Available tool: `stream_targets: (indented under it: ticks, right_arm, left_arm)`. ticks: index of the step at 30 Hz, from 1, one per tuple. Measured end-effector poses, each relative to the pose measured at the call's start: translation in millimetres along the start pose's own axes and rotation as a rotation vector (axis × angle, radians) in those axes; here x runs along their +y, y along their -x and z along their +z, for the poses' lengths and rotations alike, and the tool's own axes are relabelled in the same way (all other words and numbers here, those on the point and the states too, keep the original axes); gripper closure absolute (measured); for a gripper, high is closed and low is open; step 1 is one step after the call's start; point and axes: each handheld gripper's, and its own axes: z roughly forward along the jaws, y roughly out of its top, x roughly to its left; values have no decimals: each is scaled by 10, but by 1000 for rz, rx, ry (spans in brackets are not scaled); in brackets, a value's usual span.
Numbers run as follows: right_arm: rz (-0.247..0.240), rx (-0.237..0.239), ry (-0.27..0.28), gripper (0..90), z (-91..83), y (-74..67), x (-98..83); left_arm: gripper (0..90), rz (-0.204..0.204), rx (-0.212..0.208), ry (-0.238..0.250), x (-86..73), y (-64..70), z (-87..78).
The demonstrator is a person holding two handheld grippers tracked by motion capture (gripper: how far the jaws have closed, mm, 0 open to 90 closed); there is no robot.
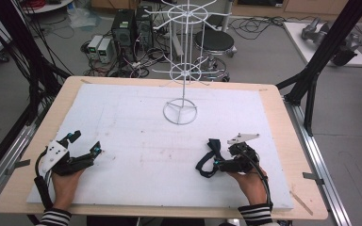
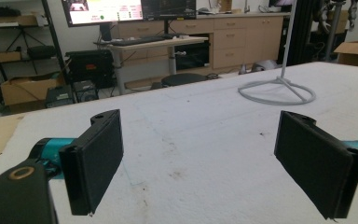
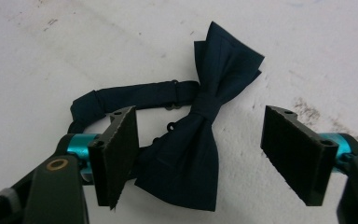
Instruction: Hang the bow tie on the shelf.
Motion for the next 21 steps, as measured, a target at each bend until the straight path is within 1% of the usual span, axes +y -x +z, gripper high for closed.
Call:
stream_targets:
  ticks: [2, 4, 5, 6, 10, 14, 18, 21]
  right_arm:
    - [19, 12, -19, 281, 18, 1, 12]
    - [28, 21, -35, 303, 32, -4, 23]
    - [26, 20, -38, 320, 37, -4, 27]
    - [28, 29, -48, 361, 44, -3, 37]
    - [31, 36, -68, 365, 66, -2, 47]
    - [46, 44, -92, 365, 93, 7, 50]
    - [72, 55, -113, 389, 113, 14, 56]
    - [70, 60, -120, 407, 129, 20, 57]
  left_arm:
    - [158, 0, 1, 0, 0, 1, 0]
    - [159, -1, 0, 1, -1, 0, 0]
    - [159, -1, 0, 1, 0, 0, 0]
    - [159, -1, 0, 1, 0, 0, 0]
    - [159, -1, -1, 1, 0, -1, 0]
    - [159, 0, -1, 0, 0, 0, 1]
    - [159, -1, -2, 1, 0, -1, 1]
    - [159, -1, -2, 1, -1, -1, 1]
